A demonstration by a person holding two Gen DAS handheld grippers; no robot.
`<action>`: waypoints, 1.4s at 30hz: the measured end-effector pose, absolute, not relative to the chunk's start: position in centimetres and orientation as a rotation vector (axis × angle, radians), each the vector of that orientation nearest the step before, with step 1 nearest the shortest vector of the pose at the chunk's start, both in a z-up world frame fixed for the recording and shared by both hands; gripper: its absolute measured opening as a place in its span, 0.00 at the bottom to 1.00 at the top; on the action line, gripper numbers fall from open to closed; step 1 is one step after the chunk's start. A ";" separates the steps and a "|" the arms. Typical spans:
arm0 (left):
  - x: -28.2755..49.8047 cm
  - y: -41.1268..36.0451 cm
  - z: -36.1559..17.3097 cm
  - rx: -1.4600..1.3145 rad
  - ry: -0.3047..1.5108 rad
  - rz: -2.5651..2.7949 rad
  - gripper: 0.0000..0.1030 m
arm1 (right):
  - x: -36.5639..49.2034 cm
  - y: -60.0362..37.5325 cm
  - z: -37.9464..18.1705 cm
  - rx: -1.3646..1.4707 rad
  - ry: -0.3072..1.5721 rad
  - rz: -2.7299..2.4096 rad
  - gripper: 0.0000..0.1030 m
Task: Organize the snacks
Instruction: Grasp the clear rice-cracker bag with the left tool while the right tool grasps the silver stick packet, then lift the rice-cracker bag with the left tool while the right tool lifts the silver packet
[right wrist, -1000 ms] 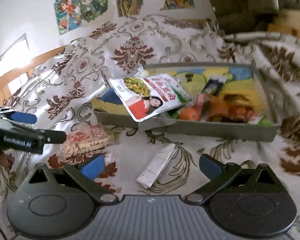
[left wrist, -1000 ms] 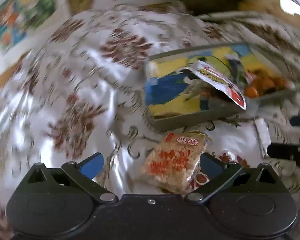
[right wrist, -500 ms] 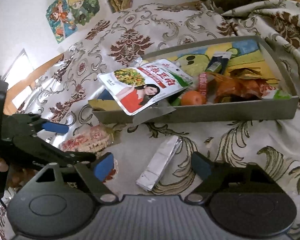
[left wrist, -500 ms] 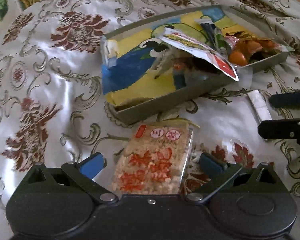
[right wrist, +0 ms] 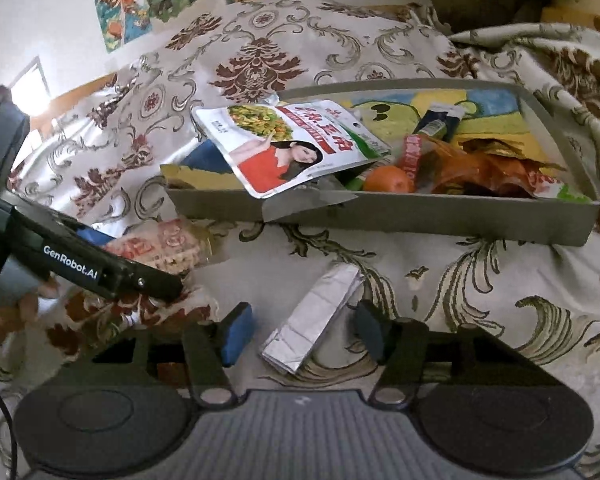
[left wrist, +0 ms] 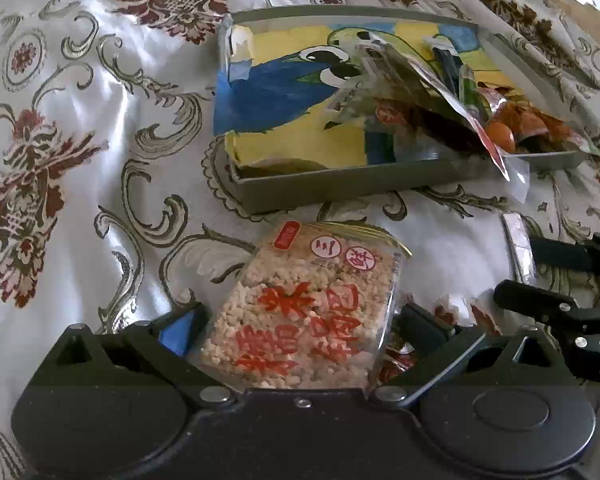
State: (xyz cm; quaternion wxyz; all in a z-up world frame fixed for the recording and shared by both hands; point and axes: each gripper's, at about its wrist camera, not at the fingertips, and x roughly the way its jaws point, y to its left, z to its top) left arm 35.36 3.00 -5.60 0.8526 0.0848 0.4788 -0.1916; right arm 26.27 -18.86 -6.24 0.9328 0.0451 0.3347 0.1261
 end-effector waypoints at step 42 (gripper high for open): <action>26.0 -1.3 -1.2 0.189 0.900 -0.307 0.69 | 22.9 -20.1 -4.6 0.189 0.714 0.307 0.23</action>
